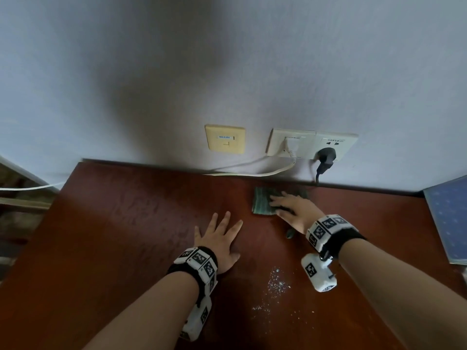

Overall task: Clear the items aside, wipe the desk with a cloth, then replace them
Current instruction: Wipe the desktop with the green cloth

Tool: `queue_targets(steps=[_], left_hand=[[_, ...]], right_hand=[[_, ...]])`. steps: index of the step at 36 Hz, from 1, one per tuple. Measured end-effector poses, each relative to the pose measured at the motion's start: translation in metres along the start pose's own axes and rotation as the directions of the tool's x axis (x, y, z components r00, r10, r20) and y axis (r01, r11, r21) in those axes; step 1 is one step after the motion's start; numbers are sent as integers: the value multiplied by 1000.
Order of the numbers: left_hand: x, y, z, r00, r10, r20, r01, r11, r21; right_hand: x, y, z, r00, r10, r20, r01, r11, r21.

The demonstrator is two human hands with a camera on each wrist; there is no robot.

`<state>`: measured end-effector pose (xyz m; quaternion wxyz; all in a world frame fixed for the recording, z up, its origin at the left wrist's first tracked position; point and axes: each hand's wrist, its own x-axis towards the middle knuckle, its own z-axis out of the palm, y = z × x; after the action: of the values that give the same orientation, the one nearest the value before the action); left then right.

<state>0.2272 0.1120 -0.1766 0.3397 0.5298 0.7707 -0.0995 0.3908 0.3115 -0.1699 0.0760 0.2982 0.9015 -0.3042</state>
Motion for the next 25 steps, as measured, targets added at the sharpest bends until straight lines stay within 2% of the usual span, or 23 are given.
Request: queue_targets(steps=[2,3,5,7,9,12,14,16,18,21,23,25], left_hand=[[0,-1,2,1000,6,9,-6,1000,10],[1,-1,3,1000,7,10,-8,1000,14],[2,0,5,1000,3,8,-3,1000,14],[3,1,6,1000,-5,8,4,1000,13],[3,1,8,1000,-8,10,8,1000,15],[4,-1,8,1000,-3,14,3,1000,22],[4,-1,7,1000,-1,23,1,1000,26],[4,-1,7,1000,-1,27,0,999,32],[4,-1,8,999,-3,32,2,999,41],[4,0,9,999,-9,43,7,999,51],[4,1,8,999,-12,49,9,998,56],[3,2,8,999,-14,51,11,998,59]], right_hand=[[0,1,-3,994,-26,-105,30,999,34],[2,3,-2,993,-39,-114,43,998,38],[6,4,1,999,-40,-1,40,999,-26],[9,6,10,992,-24,124,46,982,-181],[11,8,15,991,-26,134,61,965,-256],[18,7,6,996,13,86,-1,990,-142],[25,12,1,995,102,-15,-102,995,-11],[32,19,0,963,213,-163,-193,972,130],[36,22,5,936,275,-219,-240,955,176],[32,14,16,958,260,-117,-265,964,-25],[21,6,23,976,214,-48,-219,961,-169],[8,2,31,987,163,2,-157,958,-238]])
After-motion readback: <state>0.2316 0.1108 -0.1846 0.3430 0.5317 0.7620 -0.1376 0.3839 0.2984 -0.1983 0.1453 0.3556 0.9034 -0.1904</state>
